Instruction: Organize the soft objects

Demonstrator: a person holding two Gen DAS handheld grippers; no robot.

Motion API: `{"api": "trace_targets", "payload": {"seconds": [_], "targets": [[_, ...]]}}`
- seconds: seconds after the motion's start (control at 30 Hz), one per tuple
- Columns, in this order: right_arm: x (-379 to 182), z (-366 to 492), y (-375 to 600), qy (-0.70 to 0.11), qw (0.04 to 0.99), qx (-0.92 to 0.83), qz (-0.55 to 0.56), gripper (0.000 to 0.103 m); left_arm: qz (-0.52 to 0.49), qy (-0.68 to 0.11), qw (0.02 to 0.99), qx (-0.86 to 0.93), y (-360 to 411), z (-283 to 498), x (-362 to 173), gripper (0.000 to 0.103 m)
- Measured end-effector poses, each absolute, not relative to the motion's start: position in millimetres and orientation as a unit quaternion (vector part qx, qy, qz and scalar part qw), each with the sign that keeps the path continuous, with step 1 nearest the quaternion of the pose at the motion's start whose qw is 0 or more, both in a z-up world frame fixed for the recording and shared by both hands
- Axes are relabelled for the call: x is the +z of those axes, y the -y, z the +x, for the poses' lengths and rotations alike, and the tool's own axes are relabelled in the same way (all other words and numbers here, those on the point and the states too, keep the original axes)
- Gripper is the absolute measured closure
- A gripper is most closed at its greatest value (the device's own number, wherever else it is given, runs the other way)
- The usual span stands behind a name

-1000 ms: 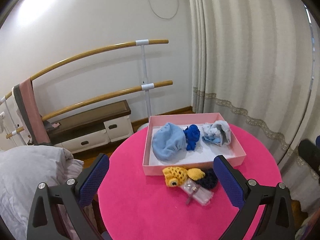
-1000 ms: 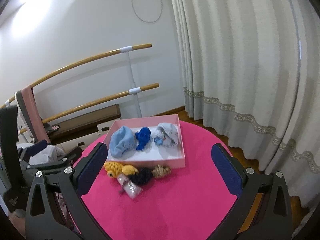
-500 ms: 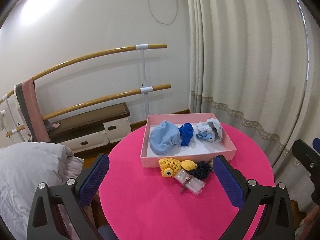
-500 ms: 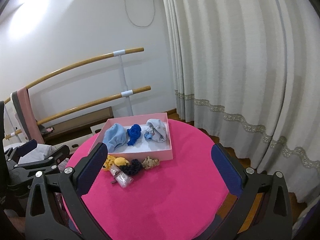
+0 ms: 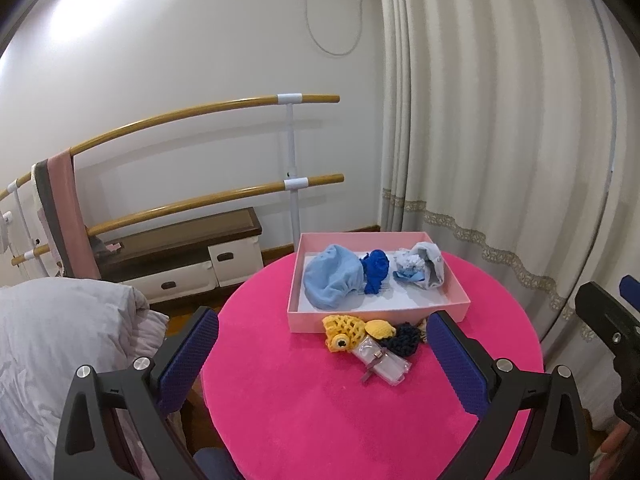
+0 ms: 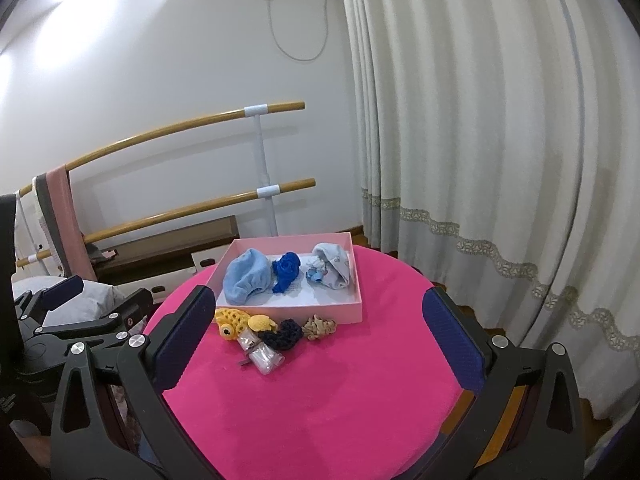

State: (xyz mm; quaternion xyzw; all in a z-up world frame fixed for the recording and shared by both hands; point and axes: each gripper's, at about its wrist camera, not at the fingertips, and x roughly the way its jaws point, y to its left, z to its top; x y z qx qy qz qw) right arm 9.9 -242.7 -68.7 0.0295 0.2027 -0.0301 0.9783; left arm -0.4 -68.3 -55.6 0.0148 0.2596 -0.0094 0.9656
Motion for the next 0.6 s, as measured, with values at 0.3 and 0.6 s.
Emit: {"api": "trace_targets", "payload": {"seconds": [0.3, 0.6], "targets": [[-69.2, 10.6, 240.7, -0.204, 0.978, -0.030, 0.029, 0.000, 0.007, -0.255, 0.967, -0.003, 63.9, 2.5, -62.0, 0.000], [-73.5, 13.8, 251.0, -0.211, 0.976, -0.037, 0.037, 0.000, -0.004, -0.265, 0.964, 0.005, 55.8, 16.3, -76.9, 0.000]]}}
